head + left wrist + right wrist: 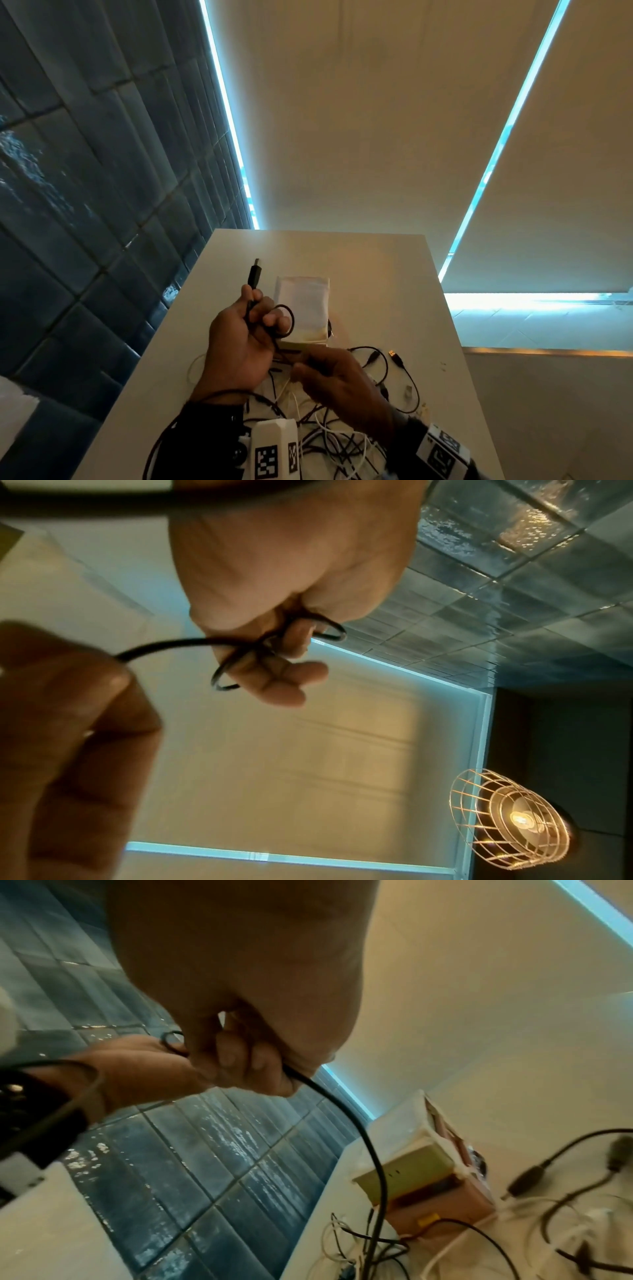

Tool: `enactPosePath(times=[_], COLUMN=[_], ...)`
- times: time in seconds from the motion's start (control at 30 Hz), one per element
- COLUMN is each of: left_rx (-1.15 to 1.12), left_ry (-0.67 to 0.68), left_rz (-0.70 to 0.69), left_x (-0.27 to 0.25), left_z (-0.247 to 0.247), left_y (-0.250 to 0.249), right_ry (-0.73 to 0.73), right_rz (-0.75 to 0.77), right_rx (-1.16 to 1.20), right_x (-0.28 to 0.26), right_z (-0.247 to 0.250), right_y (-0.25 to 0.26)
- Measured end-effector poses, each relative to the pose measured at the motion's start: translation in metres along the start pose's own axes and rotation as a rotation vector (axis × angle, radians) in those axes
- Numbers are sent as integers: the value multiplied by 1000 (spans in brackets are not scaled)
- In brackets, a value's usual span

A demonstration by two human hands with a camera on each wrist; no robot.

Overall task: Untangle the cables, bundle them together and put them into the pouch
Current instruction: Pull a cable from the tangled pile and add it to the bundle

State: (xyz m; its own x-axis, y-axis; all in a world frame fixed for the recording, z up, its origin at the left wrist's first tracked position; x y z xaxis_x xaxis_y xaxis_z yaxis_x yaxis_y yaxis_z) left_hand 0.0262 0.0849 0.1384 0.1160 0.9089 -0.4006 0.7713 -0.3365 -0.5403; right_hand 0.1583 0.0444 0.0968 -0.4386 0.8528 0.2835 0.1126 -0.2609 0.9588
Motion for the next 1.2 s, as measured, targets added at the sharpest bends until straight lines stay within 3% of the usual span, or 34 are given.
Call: enactPosePath(times=[0.27, 0.53, 0.83, 0.93, 1.07, 1.2], left_rx=[81, 79, 83, 106, 168, 311], left_ry=[81, 140, 217, 182, 109, -9], left_rz=[-18, -74, -127, -69, 6, 7], left_x=[-1, -5, -13, -11, -6, -3], left_z=[-3, -8, -12, -6, 0, -2], left_y=[2, -16, -48, -45, -31, -14], right_ry=[15, 23, -102, -255, -488, -475], right_rz=[-43, -147, -249, -320, -290, -128], right_rx=[-106, -29, 0, -50, 144, 210], right_x=[-1, -7, -19, -14, 11, 39], right_z=[16, 27, 37, 48, 59, 42], right_y=[-28, -64, -86, -79, -39, 16])
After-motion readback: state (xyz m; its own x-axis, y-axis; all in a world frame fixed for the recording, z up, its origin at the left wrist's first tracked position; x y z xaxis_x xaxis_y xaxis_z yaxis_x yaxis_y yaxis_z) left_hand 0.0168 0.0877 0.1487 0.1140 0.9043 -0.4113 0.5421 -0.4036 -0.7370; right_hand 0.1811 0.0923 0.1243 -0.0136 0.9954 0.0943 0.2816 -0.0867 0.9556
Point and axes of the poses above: each hand's wrist, its own x-axis towards the middle knuckle, its own z-axis out of the back of the hand, y = z × x, the point moved 5 cm from there along x, towards the middle knuckle, and after that the axes turned 10 degrees about z, right-handed, at the moved point
